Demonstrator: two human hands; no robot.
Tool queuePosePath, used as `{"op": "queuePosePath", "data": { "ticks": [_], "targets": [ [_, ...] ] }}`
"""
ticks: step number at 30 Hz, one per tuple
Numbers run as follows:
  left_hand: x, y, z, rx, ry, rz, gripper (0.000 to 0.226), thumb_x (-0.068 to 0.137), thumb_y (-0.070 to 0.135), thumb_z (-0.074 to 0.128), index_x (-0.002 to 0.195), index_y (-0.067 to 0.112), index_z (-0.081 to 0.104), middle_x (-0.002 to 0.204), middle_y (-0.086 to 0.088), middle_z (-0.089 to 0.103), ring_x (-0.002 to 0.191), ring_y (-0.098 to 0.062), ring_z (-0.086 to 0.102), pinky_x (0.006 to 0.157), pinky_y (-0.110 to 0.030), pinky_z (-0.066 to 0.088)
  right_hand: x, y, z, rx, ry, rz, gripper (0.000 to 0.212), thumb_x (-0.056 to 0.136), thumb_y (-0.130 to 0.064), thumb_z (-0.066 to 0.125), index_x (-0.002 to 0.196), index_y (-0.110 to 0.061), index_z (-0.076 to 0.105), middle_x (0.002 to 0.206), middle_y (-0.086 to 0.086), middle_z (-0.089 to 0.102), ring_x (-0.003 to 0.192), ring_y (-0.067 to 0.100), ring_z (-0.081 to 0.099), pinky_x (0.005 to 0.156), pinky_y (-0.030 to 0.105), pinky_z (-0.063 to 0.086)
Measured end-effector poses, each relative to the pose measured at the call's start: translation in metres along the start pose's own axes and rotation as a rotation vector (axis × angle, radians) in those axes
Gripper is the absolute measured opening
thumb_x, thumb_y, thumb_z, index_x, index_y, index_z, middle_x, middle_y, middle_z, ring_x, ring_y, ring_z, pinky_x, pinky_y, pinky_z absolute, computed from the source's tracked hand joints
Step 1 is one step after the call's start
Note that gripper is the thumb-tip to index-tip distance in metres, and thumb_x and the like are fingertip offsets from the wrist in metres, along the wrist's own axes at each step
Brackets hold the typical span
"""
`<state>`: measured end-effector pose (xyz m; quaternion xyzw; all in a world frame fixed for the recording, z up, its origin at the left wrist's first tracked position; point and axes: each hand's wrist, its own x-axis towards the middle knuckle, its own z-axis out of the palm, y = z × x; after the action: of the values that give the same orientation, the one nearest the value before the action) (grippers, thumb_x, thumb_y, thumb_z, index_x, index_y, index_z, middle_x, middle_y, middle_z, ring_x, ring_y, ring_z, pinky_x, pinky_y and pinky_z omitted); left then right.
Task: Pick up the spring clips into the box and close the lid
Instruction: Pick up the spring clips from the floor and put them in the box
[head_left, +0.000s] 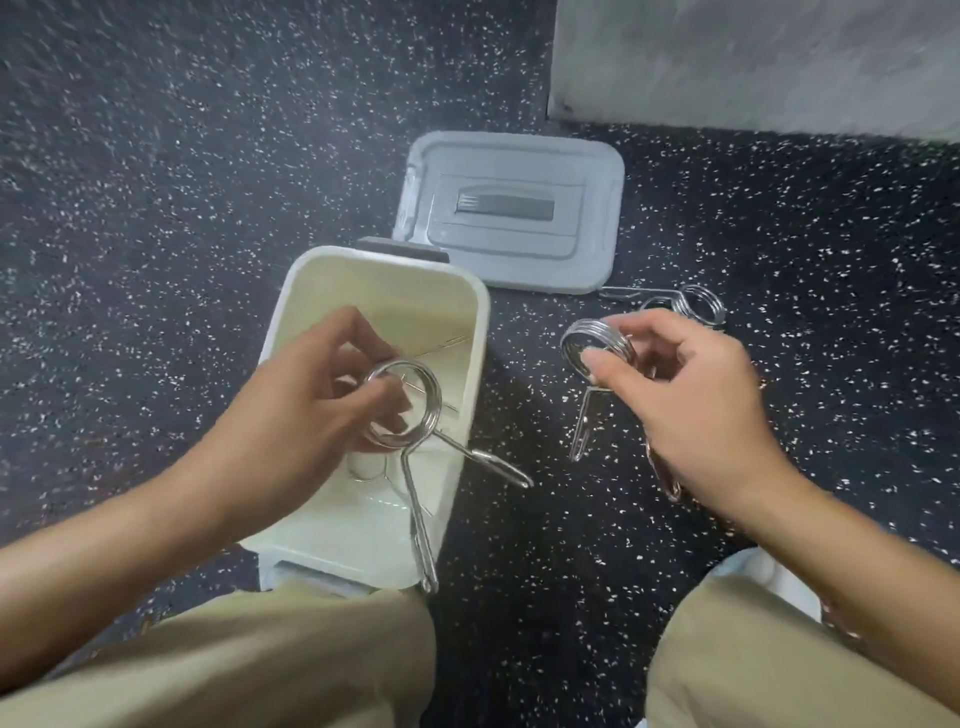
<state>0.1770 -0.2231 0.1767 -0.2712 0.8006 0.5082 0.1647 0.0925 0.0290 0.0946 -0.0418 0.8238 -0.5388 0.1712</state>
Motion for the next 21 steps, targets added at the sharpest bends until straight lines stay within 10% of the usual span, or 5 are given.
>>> {"op": "queuePosePath", "data": {
  "ticks": [12,21],
  "targets": [
    [0.005,-0.08,-0.032,-0.285,0.198,-0.164,0.024,0.104,-0.001,0.042,0.118,0.015,0.053,0.107,-0.015,0.068,0.07,-0.021,0.068,0.066,-0.035,0.063,0.0,-0.026,0.029,-0.022,-0.096,-0.03,0.014,0.085,-0.024,0.078,0.098,-0.026,0.072,0.08,-0.002,0.075,0.072,0.018,0.066,0.068,0.017,0.049],
    [0.025,-0.129,0.002,0.34,0.163,-0.133,0.029,0.09,-0.007,0.049,0.103,0.018,0.056,0.098,-0.005,0.064,0.075,-0.02,0.07,0.074,-0.047,0.058,0.001,-0.041,0.037,-0.037,-0.156,-0.056,0.012,0.087,-0.021,0.076,0.097,-0.027,0.074,0.084,-0.003,0.076,0.081,0.016,0.07,0.073,0.018,0.052]
  ]
}}
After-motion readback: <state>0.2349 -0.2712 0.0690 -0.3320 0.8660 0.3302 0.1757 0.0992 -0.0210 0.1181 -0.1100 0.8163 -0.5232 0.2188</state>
